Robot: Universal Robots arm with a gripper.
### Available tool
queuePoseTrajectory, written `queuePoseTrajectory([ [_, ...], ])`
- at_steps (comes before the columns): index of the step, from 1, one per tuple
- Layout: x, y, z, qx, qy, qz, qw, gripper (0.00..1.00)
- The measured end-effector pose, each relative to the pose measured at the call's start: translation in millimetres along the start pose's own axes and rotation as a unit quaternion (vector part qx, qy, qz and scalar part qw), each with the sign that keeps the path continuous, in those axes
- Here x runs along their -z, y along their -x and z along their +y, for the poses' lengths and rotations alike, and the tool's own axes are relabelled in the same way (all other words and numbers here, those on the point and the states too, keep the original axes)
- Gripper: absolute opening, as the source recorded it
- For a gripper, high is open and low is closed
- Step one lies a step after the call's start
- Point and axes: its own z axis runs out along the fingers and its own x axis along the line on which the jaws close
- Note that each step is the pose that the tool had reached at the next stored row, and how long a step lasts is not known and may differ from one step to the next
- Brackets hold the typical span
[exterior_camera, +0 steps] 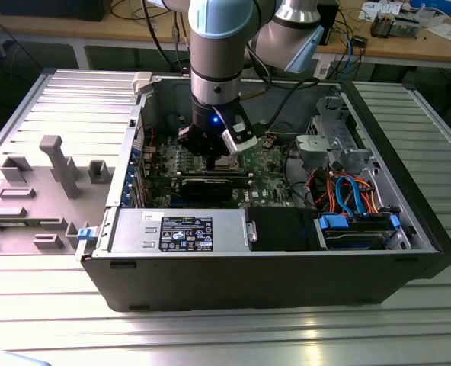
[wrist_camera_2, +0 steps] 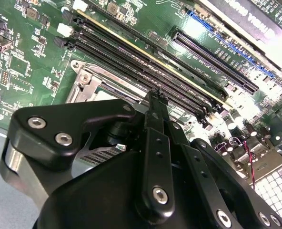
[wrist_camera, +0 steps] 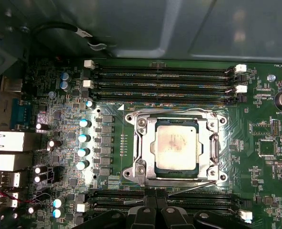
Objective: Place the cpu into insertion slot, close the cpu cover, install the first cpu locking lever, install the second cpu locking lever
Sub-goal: 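Install the second cpu locking lever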
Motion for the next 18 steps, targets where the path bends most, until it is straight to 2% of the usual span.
queuePoseTrajectory([
  [3,-0.1,0.0,-0.1,0.0,0.0002,0.0001,1.0,0.11],
  [5,-0.3,0.0,-0.2,0.013,0.0004,0.0015,0.99991,0.11],
  [8,-1.0,-1.1,-4.3,0.015,0.006,0.0018,0.99986,0.11],
  [12,-2.0,-3.7,-6.2,0.015,0.0068,0.0027,0.99986,0.11],
  [18,-3.9,-12.4,-6.6,0.016,0.0087,0.0039,0.99982,0.11],
])
